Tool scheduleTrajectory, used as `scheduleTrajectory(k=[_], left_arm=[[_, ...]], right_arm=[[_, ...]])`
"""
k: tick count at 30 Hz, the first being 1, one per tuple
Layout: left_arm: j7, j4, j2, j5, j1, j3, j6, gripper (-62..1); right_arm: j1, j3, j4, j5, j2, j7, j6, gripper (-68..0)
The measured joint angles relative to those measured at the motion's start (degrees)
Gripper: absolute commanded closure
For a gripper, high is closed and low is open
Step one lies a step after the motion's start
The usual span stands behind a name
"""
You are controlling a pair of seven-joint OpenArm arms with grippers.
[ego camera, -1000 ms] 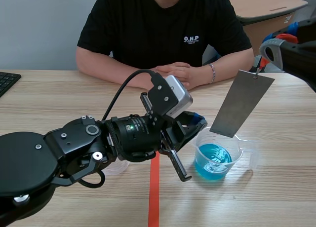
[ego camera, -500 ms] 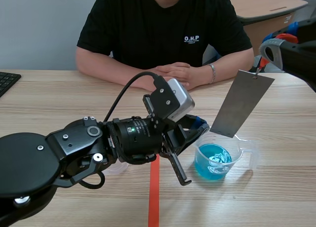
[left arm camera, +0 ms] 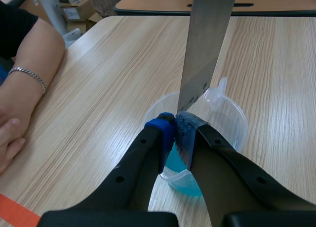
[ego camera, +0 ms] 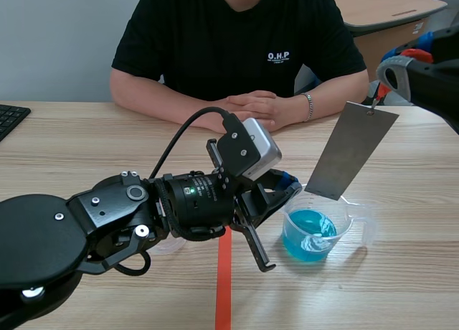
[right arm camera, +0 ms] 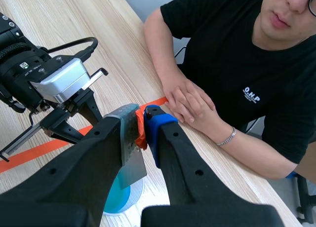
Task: Do the redox reaction experiment.
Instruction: 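Point at the plate with the left hand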
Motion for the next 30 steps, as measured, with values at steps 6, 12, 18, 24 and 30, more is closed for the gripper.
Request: scheduleTrajectory(k=[6,12,18,24,30], left_arm=[[0.0,0.0,0.0,0.0,0.0,0.0,0.0,-4.6],[0.0,0.0,0.0,0.0,0.0,0.0,0.0,-4.6],[0.0,0.0,0.0,0.0,0.0,0.0,0.0,-4.6],[-0.24,0.0,-0.04,0.0,0.0,0.0,0.0,-4.6],[-1.49,0.09,-3.56,-1.51,0.0,0.0,-0.15,-4.6]], right_arm=[[0.0,0.0,0.0,0.0,0.0,0.0,0.0,-1.5],[0.0,0.0,0.0,0.0,0.0,0.0,0.0,-1.5],[0.0,0.0,0.0,0.0,0.0,0.0,0.0,-1.5],[0.0,0.0,0.0,0.0,0.0,0.0,0.0,-1.5],[0.0,0.0,0.0,0.0,0.0,0.17,0.0,-1.5]])
